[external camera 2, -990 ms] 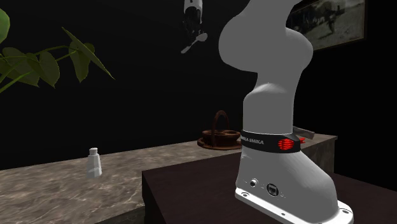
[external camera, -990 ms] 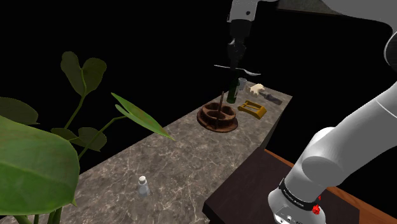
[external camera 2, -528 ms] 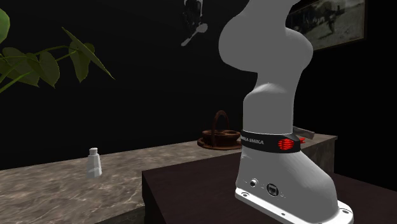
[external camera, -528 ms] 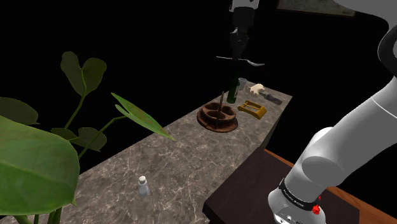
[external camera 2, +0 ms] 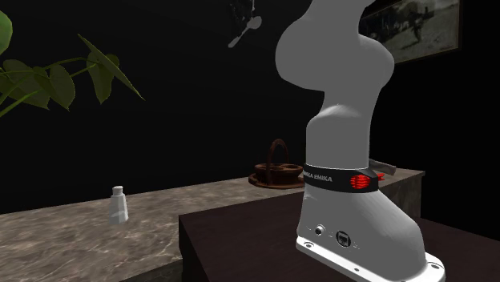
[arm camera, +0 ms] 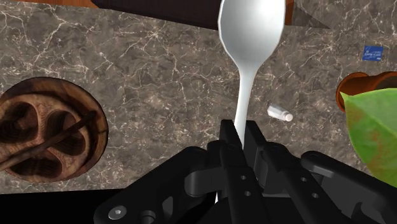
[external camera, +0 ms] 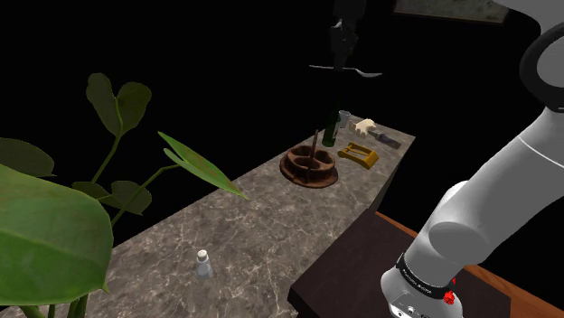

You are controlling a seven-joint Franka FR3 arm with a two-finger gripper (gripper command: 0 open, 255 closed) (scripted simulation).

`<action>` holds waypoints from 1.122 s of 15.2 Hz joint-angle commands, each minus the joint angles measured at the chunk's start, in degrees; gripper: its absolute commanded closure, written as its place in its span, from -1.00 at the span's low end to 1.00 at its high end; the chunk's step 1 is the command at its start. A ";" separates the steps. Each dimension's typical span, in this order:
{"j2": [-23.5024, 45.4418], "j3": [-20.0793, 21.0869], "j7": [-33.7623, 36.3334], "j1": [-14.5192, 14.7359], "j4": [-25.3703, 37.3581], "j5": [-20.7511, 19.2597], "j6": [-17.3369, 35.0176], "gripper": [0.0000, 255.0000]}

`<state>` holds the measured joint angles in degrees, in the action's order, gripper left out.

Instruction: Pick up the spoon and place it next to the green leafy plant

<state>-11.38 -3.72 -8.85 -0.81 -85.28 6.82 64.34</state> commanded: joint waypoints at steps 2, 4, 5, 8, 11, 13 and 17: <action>1.63 -0.11 0.27 0.01 4.44 0.23 -2.82 1.00; 2.87 -0.21 0.44 -0.01 7.60 0.42 -4.75 1.00; 3.53 -0.26 0.53 -0.02 9.26 0.53 -5.74 1.00; 5.76 -0.44 0.81 -0.07 14.62 0.90 -8.88 1.00; 8.43 -0.66 1.13 -0.18 20.75 1.41 -12.34 1.00; 10.56 -0.84 1.38 -0.31 25.46 1.86 -14.93 1.00; 11.60 -0.26 3.33 0.33 28.99 2.58 -17.22 1.00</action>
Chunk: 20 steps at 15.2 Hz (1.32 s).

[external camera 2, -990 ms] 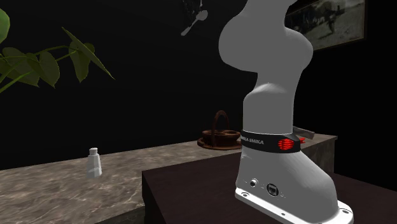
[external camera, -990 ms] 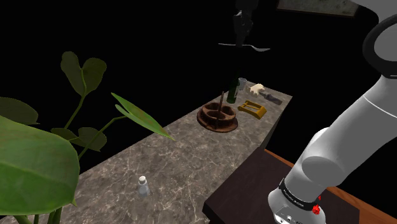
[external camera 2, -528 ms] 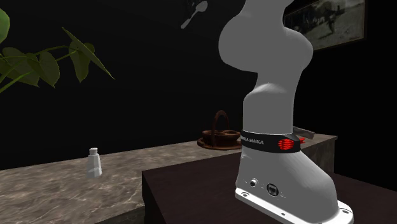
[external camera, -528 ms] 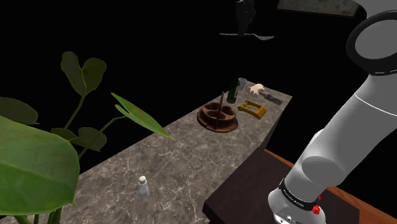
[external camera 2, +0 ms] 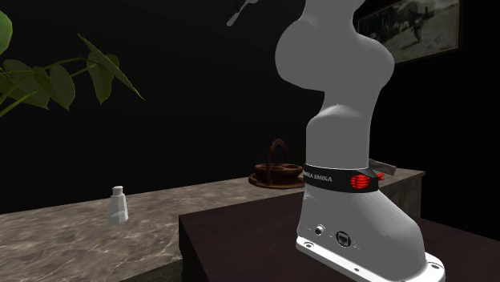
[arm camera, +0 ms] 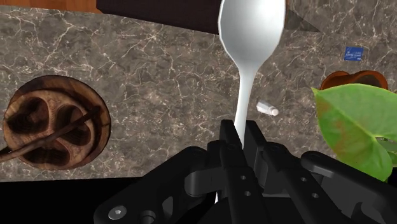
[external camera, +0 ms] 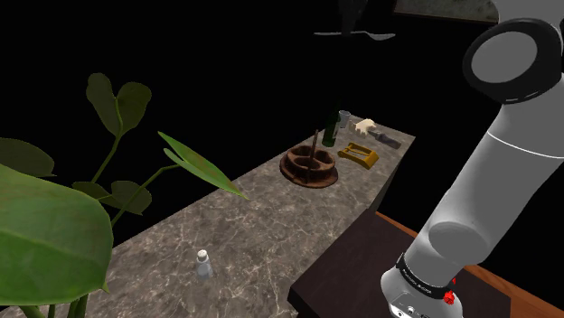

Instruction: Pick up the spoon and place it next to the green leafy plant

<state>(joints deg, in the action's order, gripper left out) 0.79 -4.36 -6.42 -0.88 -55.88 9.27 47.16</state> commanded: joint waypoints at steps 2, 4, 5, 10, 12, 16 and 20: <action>-3.46 2.00 4.20 2.01 -4.22 0.48 1.30 1.00; -5.86 3.72 7.52 3.40 -7.27 1.04 2.42 1.00; -6.90 4.60 9.18 4.06 -8.57 1.38 2.92 1.00; -10.75 9.18 17.54 7.03 -13.26 3.43 5.10 1.00; -11.72 11.14 20.90 8.09 -14.42 4.34 5.90 1.00; -12.75 15.11 27.68 10.29 -15.67 6.09 7.49 1.00; -13.52 18.73 33.32 12.18 -17.54 7.39 9.90 1.00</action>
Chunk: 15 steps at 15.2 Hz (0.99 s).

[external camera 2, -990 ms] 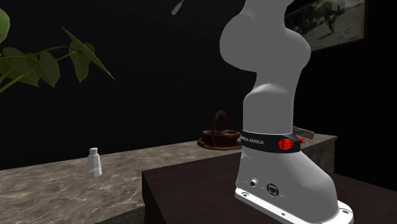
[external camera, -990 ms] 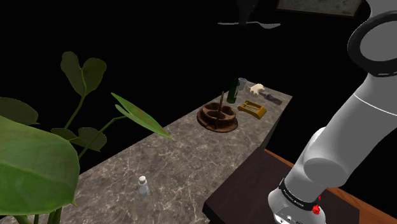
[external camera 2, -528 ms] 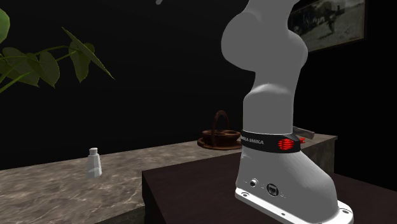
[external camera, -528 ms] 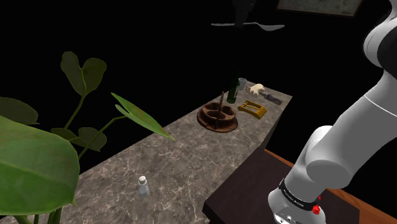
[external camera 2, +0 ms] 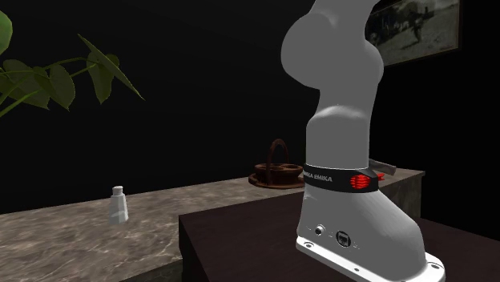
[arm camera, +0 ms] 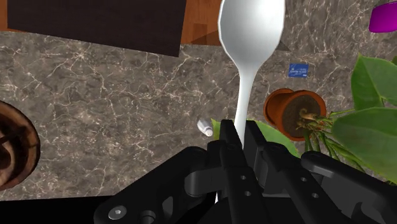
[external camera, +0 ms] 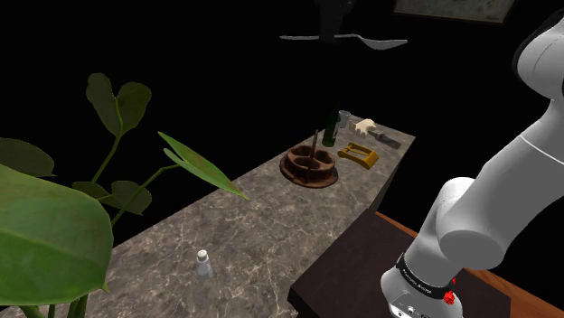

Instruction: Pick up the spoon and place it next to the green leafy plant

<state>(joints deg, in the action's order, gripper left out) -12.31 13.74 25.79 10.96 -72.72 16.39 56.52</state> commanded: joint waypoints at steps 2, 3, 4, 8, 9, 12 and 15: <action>-2.05 0.47 0.29 0.25 -4.27 0.31 2.41 1.00; -2.81 0.41 -0.09 0.22 -5.97 0.32 3.31 1.00; -3.53 0.35 -0.45 0.20 -7.61 0.34 4.20 1.00; -6.15 0.18 -1.74 0.18 -13.73 0.40 7.60 1.00; -6.75 0.15 -2.04 0.18 -15.17 0.42 8.42 1.00; -8.40 0.11 -2.86 0.19 -19.29 0.47 10.82 1.00; -9.89 0.11 -3.61 0.23 -23.17 0.54 13.15 1.00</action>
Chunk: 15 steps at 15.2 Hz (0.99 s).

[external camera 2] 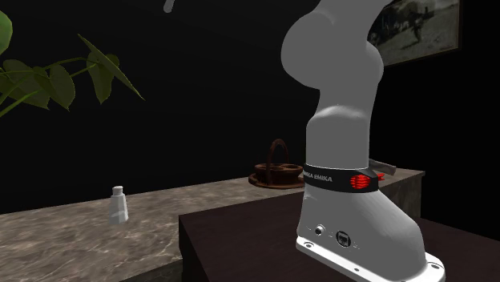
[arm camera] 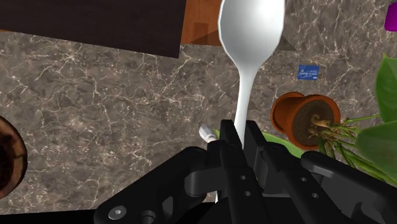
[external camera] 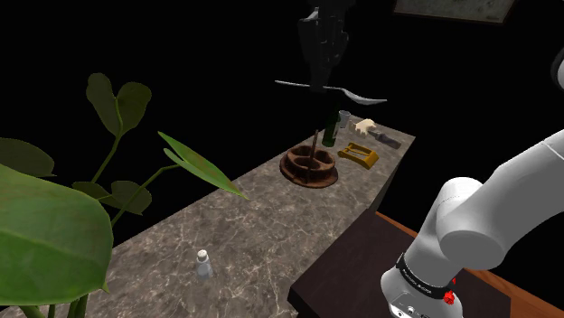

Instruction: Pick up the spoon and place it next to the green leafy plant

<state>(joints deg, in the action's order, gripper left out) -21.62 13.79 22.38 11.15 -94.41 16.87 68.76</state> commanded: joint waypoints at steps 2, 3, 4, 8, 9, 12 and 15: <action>-1.49 0.08 -0.67 0.06 -3.94 0.12 2.43 1.00; -1.92 0.10 -0.89 0.08 -5.14 0.15 3.18 1.00; -2.33 0.12 -1.11 0.10 -6.32 0.18 3.93 1.00; -3.85 0.24 -1.95 0.17 -10.86 0.32 6.88 1.00; -4.20 0.28 -2.14 0.19 -11.95 0.36 7.61 1.00; -5.16 0.41 -2.71 0.25 -15.13 0.49 9.79 1.00; -6.00 0.57 -3.26 0.32 -18.18 0.64 11.95 1.00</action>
<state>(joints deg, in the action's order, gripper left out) -27.36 14.33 19.41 11.47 -111.39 17.50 79.79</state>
